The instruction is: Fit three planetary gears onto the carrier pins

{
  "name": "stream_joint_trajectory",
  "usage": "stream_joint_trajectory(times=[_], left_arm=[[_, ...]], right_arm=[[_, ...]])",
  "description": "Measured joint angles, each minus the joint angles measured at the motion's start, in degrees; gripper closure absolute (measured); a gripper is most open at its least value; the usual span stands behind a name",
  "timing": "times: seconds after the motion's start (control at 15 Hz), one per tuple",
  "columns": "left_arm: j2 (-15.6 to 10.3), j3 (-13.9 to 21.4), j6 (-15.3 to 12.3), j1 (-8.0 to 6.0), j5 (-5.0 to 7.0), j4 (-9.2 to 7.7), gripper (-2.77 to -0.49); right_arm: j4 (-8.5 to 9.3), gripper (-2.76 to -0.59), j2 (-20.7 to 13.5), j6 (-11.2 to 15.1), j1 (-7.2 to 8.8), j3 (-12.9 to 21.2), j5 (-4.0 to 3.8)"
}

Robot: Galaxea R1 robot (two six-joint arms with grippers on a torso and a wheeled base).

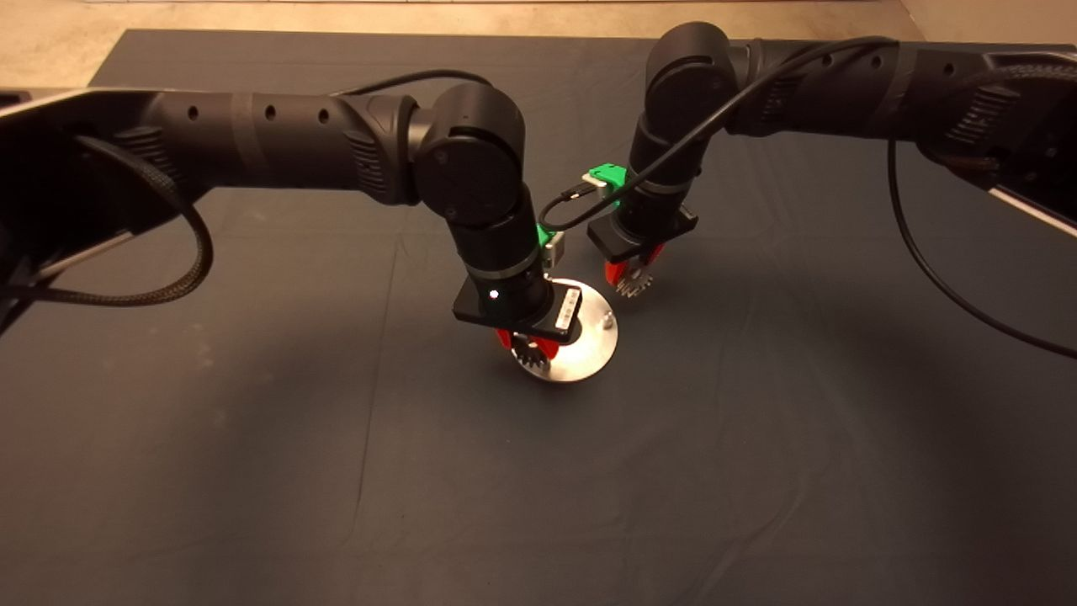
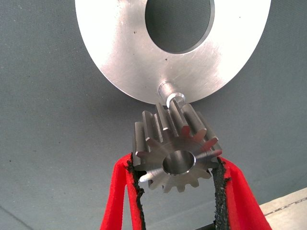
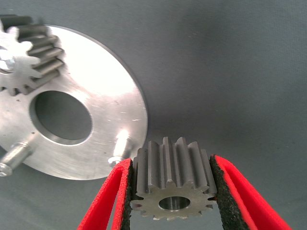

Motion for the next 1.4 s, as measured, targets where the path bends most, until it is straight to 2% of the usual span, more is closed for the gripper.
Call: stream_joint_trajectory(times=[0.13, 0.47, 0.67, 0.87, 1.0, 1.13, 1.4], left_arm=[[0.0, 0.3, -0.9, 0.02, 0.06, 0.45, -0.55], [0.0, 0.6, -1.0, 0.02, 0.04, 0.85, -0.55], [0.0, 0.6, -1.0, 0.21, 0.06, 2.10, -0.55], [0.0, 0.6, -1.0, 0.21, 0.04, 2.51, -0.55], [0.0, 0.6, -1.4, 1.18, 0.01, 3.69, -0.55], [0.0, 0.6, -1.9, 2.22, 0.06, 4.00, -0.55], [0.0, 0.6, -1.9, 2.26, 0.12, 4.49, -0.55]], right_arm=[[0.01, -1.02, 0.5, 0.0, 0.00, 0.1, 0.02], [0.01, -1.02, 0.8, 0.0, 0.02, 0.1, 0.02], [0.01, -1.02, 0.8, 0.0, 0.02, 0.2, 0.05], [0.01, -1.02, 0.8, 0.0, 0.02, 0.3, 0.05], [0.04, -1.02, 0.8, 0.0, 0.02, 0.9, 0.02], [0.11, -1.02, 0.8, 0.0, 0.02, 1.1, 0.05], [0.48, -1.02, 0.8, 0.0, 0.02, 1.4, 0.02]])
